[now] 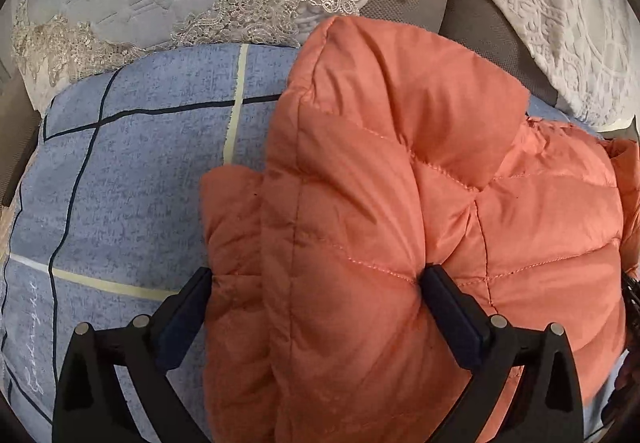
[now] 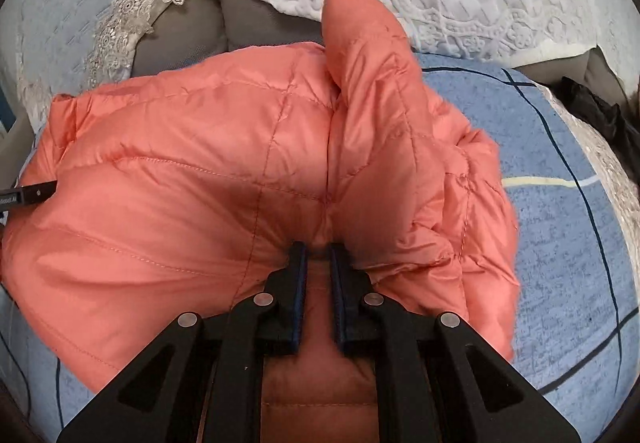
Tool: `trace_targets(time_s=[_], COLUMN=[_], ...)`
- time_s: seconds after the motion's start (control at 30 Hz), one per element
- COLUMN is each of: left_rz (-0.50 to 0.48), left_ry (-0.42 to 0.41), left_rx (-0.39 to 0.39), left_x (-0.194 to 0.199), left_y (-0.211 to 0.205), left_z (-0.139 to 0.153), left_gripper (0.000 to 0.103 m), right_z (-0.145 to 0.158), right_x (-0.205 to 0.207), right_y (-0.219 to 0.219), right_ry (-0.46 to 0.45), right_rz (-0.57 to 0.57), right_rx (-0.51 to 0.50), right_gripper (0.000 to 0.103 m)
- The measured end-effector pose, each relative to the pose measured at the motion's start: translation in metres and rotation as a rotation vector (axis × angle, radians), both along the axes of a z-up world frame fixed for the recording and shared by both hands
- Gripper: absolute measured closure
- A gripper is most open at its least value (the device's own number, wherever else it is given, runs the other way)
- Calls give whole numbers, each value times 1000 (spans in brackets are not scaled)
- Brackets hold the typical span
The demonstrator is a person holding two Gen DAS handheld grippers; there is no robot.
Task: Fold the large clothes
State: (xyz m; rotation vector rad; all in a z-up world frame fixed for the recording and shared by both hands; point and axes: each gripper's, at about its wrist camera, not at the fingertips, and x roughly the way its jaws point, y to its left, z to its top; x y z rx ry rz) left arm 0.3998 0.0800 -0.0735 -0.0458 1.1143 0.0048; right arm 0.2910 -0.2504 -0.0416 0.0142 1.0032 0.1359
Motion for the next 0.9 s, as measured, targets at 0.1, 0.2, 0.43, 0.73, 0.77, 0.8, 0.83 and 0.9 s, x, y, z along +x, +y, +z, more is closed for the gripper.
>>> trace_targets(time_s=[0.1,0.2,0.43,0.73,0.77,0.8,0.83,0.9], left_rz=[16,17,13,-82,-70,-60,-55,-50], left_ry=[20,13,-68,-80,-65,-74,-91,-106], left_rx=[-53,-56,-120,-7,-5,-14,-21,-12], left_x=[3,3,-30,-84,-84,-85,-87,-89], left_y=[7,8,13,-17,-15,-13,-11,-13], left_z=[-5,-2,50,40,31,24,21,18], left_gripper=[0,0,3,1,0,0,0,0], right_z=[0,12,79,30,24,21,16,11], right_x=[0,0,-43,-67,-65,-65,-65,-65], right_y=[1,3,17,55,56,56,58,61], right_ry=[-3,3,-133,-85,-74,-74,-77,-77], right_rz=[0,8,50,129,131,133,137,121], right_rx=[-6,-30,82,28,31,28,15,1], right_gripper=[92,92,87,77,77,77,77,77])
